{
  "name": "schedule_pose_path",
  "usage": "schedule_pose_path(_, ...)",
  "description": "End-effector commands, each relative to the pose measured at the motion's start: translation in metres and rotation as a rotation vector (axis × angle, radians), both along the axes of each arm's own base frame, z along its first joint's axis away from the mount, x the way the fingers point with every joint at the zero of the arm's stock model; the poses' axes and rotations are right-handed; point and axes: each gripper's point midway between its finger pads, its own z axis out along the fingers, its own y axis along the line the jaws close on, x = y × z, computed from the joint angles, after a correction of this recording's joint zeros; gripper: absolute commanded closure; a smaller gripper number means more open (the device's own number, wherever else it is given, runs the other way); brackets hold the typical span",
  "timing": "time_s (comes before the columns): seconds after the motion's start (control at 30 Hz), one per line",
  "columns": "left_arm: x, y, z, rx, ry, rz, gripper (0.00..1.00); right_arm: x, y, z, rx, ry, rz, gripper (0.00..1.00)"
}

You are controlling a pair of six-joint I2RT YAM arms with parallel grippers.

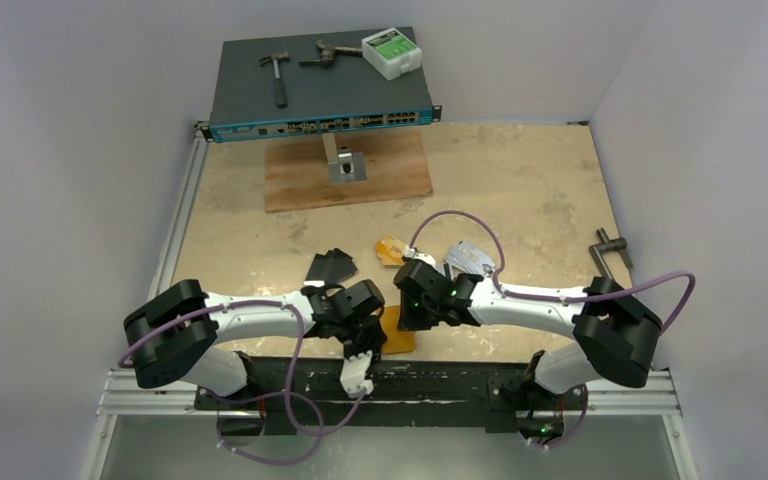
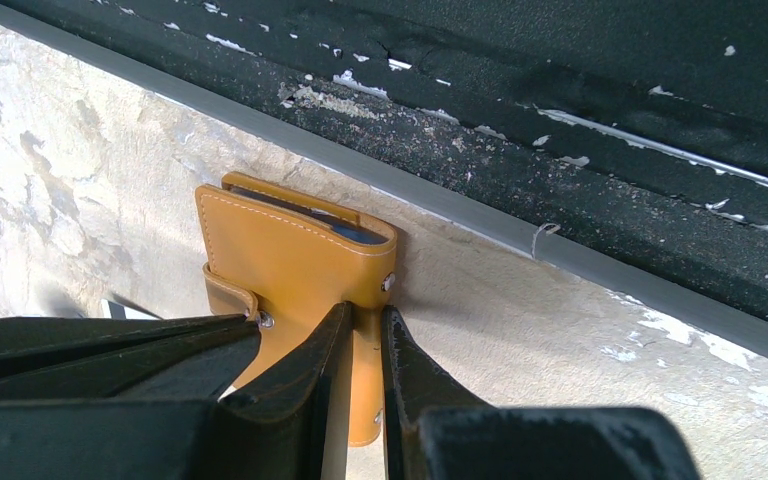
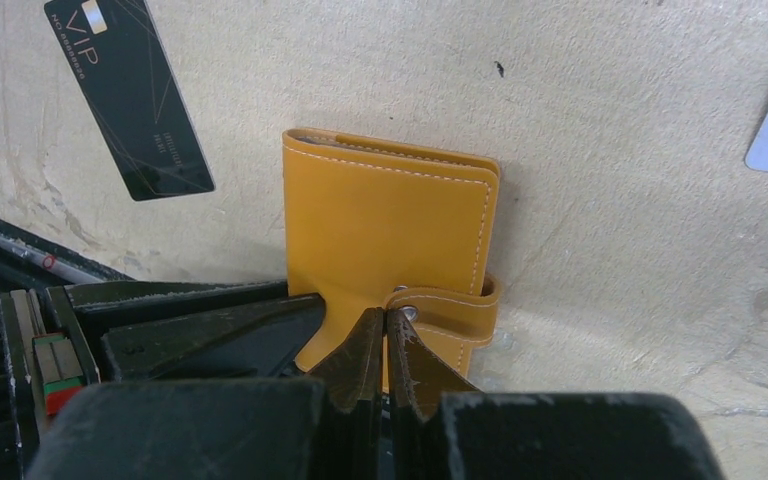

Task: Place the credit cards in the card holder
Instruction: Close the card holder at the corner of the board.

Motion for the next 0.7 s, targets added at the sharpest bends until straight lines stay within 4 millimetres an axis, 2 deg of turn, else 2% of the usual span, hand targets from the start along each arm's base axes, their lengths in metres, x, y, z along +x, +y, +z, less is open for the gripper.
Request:
schedule_pose_path(0.0,-0.013,0.023,-0.014,0.088,0.054,0.023,0.92,0.008,0.017,0.013,0.045,-0.031,0.022,1.0)
schedule_pose_path(0.67,-0.014,0.02,-0.011,0.082,0.056,0.022,0.92,0.003,0.009,-0.007,0.001,0.0,0.017,1.0)
